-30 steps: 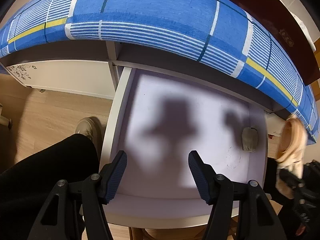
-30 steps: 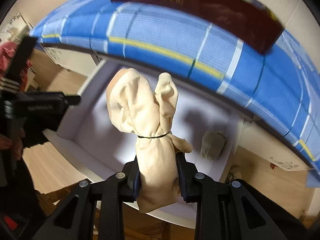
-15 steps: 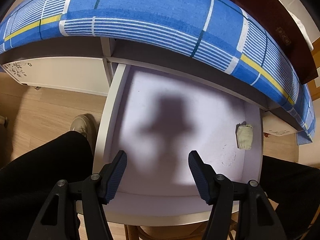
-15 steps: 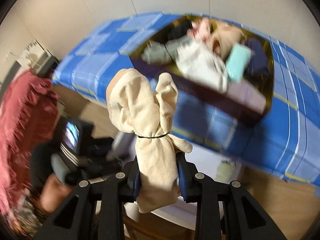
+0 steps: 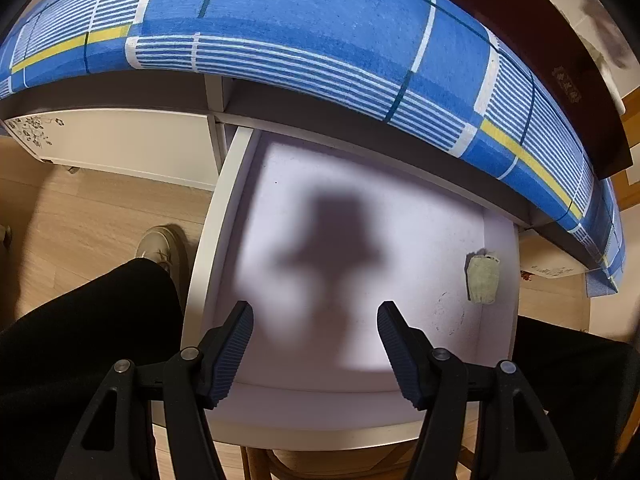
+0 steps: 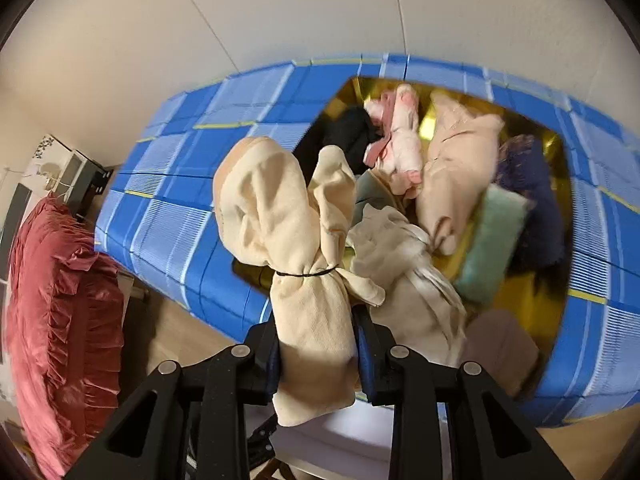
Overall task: Organize soft objects
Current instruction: 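Carry the cream bundle up to the gold tray with the right tool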
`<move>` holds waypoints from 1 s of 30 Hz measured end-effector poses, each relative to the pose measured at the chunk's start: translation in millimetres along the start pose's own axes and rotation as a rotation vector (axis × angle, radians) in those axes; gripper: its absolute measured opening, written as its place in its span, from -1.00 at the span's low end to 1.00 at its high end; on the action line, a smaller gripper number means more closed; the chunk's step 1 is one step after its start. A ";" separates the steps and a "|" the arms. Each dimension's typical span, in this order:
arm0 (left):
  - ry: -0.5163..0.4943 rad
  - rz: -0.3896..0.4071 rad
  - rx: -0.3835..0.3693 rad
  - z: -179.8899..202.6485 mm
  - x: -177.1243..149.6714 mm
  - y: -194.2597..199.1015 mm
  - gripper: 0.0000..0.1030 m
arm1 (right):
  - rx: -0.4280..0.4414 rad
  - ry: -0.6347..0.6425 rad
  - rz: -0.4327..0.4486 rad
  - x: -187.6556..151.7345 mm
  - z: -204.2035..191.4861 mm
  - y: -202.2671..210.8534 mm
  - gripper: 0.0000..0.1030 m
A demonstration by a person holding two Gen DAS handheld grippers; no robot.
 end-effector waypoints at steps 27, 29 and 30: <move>0.036 -0.009 -0.011 -1.8 2.0 0.3 0.27 | -0.163 0.080 -0.048 49.2 -6.5 -65.5 -0.44; 0.042 -0.007 -0.014 -2.5 2.4 1.2 0.27 | -0.189 0.039 -0.062 42.6 1.3 -64.2 -0.48; 0.041 -0.006 -0.015 -2.5 2.8 1.4 0.27 | -0.173 -0.013 -0.064 39.5 7.7 -61.5 -0.49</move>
Point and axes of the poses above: each gripper's, at about its wrist camera, not at the fingertips, and y roughly against the way its jaws point, z to its right, x to its top, the point moved 7 cm from there along -y, roughly the way its jaws point, and after that the axes turned 2 degrees about y, right-handed, at the moved point
